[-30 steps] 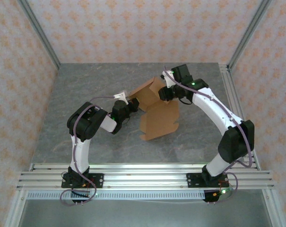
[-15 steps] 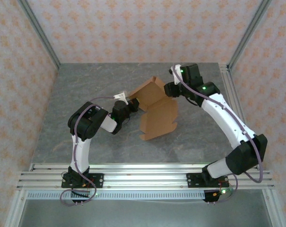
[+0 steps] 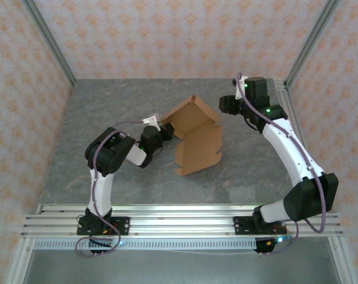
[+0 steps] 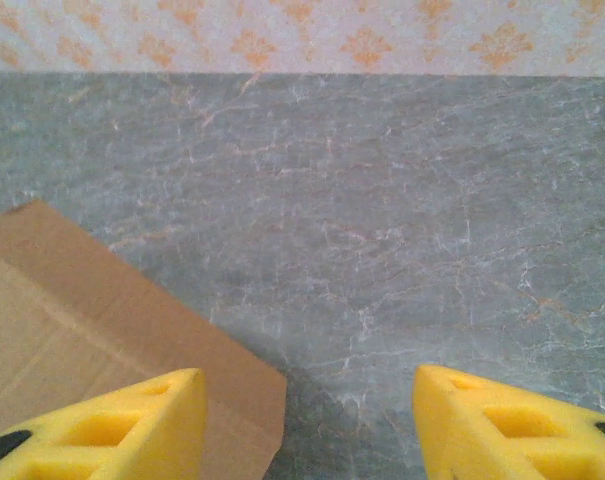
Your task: Fold the paper box
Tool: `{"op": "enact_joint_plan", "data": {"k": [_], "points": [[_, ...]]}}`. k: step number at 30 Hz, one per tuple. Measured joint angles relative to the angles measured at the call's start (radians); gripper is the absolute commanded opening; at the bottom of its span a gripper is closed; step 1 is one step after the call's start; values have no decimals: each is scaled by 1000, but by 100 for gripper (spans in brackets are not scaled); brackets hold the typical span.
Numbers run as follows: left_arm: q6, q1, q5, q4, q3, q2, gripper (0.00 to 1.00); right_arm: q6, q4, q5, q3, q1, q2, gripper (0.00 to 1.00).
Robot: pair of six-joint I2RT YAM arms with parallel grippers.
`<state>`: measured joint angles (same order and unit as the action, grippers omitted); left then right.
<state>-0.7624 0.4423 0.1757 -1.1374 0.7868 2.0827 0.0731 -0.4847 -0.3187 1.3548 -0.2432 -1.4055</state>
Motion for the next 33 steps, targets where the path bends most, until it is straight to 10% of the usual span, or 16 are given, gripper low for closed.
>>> {"op": "enact_joint_plan", "data": {"k": [33], "points": [[1, -2, 12, 24, 13, 0, 0, 109, -84, -325, 119, -88, -239, 38]]}}
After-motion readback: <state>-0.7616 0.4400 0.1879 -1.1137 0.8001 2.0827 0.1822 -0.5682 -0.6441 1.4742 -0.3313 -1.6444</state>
